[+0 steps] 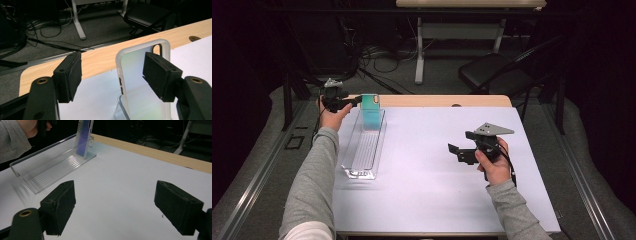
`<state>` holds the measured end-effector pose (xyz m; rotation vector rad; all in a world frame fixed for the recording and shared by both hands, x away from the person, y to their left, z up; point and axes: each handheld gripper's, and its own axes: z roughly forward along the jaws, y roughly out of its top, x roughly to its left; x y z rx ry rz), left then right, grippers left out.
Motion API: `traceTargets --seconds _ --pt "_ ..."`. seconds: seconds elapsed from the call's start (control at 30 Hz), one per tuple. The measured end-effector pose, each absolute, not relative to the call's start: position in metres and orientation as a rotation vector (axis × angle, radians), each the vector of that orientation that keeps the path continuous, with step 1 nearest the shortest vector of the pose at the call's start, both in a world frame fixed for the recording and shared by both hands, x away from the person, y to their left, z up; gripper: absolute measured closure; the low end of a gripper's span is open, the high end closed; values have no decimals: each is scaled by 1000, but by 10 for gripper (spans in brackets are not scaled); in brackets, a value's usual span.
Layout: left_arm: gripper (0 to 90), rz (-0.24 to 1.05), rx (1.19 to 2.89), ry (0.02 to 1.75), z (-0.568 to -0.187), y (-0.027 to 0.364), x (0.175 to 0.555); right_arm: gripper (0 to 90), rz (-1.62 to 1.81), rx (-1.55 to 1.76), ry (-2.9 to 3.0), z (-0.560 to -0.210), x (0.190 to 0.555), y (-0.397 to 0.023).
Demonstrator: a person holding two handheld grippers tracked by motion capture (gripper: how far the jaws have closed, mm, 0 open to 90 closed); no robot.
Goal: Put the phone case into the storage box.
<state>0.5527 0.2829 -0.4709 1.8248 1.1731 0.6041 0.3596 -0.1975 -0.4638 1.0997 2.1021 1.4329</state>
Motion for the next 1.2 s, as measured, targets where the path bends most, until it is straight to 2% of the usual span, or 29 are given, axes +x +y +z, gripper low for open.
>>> traceTargets --seconds 0.3,1.0,1.2 --pt "236 597 1802 1196 -463 285 547 168 1428 1098 2105 -464 360 -196" --pt "234 541 1749 1206 -430 288 519 146 1430 1109 2083 -460 358 -197" --pt "181 511 1781 1157 -417 283 507 145 1426 1108 2081 -457 356 -198"
